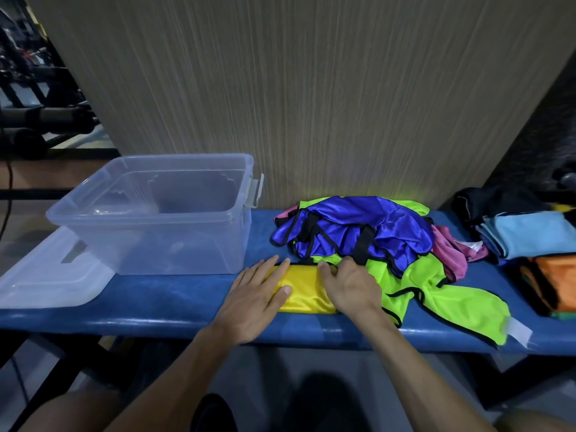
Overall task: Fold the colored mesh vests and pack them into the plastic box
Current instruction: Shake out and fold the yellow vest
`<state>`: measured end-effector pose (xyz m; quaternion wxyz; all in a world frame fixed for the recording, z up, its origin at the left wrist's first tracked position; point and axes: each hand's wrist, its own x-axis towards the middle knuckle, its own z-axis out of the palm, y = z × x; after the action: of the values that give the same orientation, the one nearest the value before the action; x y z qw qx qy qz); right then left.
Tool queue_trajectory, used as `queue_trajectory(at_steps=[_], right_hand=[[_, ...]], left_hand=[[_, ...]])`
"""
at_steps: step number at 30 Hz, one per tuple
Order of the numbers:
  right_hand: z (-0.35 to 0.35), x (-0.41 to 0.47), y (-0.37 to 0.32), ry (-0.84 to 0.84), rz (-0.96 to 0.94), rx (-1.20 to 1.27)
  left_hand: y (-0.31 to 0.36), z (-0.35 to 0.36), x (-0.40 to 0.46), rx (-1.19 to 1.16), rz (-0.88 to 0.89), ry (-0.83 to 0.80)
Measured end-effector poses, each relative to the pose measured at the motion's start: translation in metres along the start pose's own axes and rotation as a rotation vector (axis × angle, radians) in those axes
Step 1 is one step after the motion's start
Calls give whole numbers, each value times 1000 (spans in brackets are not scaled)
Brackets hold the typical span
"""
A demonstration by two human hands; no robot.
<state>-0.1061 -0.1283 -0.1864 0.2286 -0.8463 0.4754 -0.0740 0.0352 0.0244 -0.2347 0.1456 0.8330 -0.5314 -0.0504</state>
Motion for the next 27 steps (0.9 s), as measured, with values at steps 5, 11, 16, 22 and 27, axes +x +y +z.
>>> queue_trajectory(at_steps=[5, 11, 16, 22, 27], right_hand=[[2, 6, 6, -59, 77, 252], [-2, -1, 0, -25, 32, 176], [-2, -8, -5, 79, -27, 139], [4, -6, -3, 101, -99, 252], [-10, -10, 3, 138, -243, 324]], left_hand=[[-1, -2, 3, 4, 25, 14], [-1, -1, 2, -10, 40, 41], [0, -3, -6, 15, 87, 75], [-3, -4, -10, 38, 149, 66], [4, -10, -5, -22, 78, 8]])
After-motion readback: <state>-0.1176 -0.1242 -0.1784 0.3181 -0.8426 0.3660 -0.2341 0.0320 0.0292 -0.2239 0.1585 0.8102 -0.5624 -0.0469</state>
